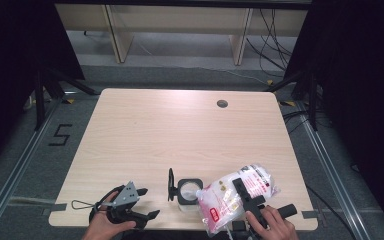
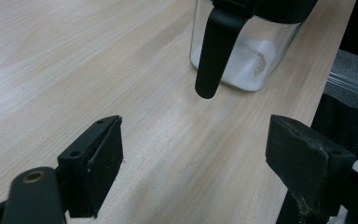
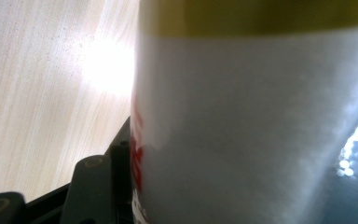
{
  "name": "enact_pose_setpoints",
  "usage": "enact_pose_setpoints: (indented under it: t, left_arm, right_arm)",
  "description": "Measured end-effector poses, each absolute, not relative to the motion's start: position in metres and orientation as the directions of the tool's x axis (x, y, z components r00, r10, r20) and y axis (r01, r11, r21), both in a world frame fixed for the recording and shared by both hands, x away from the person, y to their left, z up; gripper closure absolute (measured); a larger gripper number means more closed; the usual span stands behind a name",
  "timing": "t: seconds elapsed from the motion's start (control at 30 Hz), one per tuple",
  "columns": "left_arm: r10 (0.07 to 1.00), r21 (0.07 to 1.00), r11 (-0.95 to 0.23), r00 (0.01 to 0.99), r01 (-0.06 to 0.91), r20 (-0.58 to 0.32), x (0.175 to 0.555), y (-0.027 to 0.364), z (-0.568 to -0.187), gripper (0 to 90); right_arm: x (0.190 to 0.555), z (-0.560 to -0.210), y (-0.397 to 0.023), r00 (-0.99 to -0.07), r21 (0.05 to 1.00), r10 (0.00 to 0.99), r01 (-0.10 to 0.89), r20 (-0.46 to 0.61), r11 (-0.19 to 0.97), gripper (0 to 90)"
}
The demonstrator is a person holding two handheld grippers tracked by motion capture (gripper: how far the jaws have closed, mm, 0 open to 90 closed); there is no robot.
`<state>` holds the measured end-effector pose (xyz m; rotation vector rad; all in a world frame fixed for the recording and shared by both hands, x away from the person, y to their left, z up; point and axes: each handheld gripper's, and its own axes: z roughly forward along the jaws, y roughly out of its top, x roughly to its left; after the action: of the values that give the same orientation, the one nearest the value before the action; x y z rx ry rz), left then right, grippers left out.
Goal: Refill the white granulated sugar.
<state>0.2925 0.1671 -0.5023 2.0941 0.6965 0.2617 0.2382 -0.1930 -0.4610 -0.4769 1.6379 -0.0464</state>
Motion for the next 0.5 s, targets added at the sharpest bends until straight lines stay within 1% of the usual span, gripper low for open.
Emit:
enact_pose_setpoints:
  t: [0.13,0.17,0.23,0.4,0.47,0.5]
  left_arm:
    - [0.569,0.804,-0.453,0.819,0.386,-0.072,0.2921,0.1671,-0.5022,18.5]
    - [0.572,0.815,-0.428,0.815,0.39,-0.09,0.2917,0.1656,-0.5031,18.5]
    - [0.567,0.81,-0.441,0.819,0.386,-0.082,0.2923,0.1664,-0.5025,18.5]
    - [0.568,0.812,-0.434,0.818,0.391,-0.09,0.2925,0.1656,-0.5031,18.5]
    - [0.567,0.807,-0.446,0.82,0.386,-0.078,0.2928,0.1663,-0.5029,18.5]
    - [0.568,0.81,-0.443,0.819,0.384,-0.078,0.2926,0.166,-0.503,18.5]
  right_arm:
    - [0.2377,-0.4606,-0.1926,-0.039,-0.31,-0.333,-0.28,-0.942,0.909,43.7]
    - [0.2377,-0.4605,-0.1925,-0.04,-0.31,-0.334,-0.281,-0.942,0.908,43.7]
    - [0.2368,-0.461,-0.1928,-0.043,-0.303,-0.327,-0.277,-0.944,0.912,43.7]
    - [0.2376,-0.4604,-0.1929,-0.026,-0.329,-0.349,-0.278,-0.937,0.902,43.8]
    - [0.2359,-0.4623,-0.1941,-0.051,-0.289,-0.312,-0.259,-0.949,0.921,43.8]
    - [0.2369,-0.4607,-0.1943,-0.04,-0.308,-0.33,-0.267,-0.943,0.913,43.8]
